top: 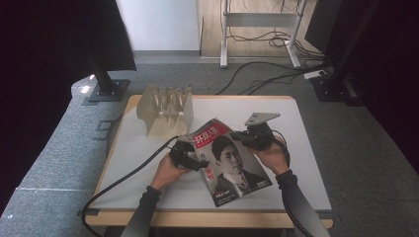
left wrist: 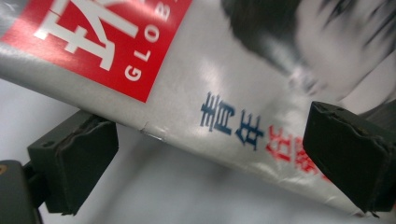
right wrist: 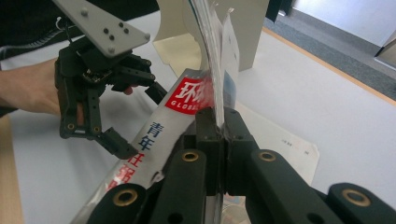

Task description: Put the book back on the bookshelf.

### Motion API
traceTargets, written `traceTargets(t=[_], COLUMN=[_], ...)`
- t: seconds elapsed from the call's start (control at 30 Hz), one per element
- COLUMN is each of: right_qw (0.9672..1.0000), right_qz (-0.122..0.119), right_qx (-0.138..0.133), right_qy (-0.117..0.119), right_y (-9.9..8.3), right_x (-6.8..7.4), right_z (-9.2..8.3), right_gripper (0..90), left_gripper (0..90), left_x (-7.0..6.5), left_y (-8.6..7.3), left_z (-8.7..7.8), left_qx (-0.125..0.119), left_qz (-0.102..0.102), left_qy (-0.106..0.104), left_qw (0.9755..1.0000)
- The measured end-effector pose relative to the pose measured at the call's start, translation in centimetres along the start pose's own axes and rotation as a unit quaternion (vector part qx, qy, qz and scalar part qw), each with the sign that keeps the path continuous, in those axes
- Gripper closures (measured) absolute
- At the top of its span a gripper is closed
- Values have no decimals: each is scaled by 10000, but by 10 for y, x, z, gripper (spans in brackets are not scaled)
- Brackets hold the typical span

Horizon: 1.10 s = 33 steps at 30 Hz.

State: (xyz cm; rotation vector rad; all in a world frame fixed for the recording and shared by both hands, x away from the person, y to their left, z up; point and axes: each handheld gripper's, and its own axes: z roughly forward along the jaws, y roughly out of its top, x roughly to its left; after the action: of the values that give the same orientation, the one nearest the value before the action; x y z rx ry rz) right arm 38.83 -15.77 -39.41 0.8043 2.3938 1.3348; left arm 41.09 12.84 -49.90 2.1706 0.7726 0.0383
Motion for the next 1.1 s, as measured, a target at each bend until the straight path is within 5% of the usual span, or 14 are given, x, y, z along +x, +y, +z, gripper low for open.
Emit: traceTargets(t=[0.1, 0.33, 0.63, 0.8, 1.1], right_qw=[10000, 9998, 9998, 9998, 9991], right_qz=[35, 81, 16, -1, 45], right_qx=[-39, -141, -167, -149, -287], right_qy=[-43, -62, -89, -131, -296], right_y=[-1, -1, 4, 6, 13], right_x=[-2, -6, -7, -8, -15], right_z=[-1, -6, -8, -6, -14], right_gripper=[860, 860, 860, 860, 858], left_gripper=[55, 234, 551, 618, 714], left_x=[-4, -11, -8, -12, -22], left_y=[9, 22, 33, 41, 58], left_z=[-6, -11, -24, -33, -61], left_qx=[-222, -62, 161, 253, -78], left_qz=[99, 301, 19, 109, 465], left_qy=[66, 479, 163, 163, 426], left_qw=[9997, 9984, 9997, 9995, 9980])
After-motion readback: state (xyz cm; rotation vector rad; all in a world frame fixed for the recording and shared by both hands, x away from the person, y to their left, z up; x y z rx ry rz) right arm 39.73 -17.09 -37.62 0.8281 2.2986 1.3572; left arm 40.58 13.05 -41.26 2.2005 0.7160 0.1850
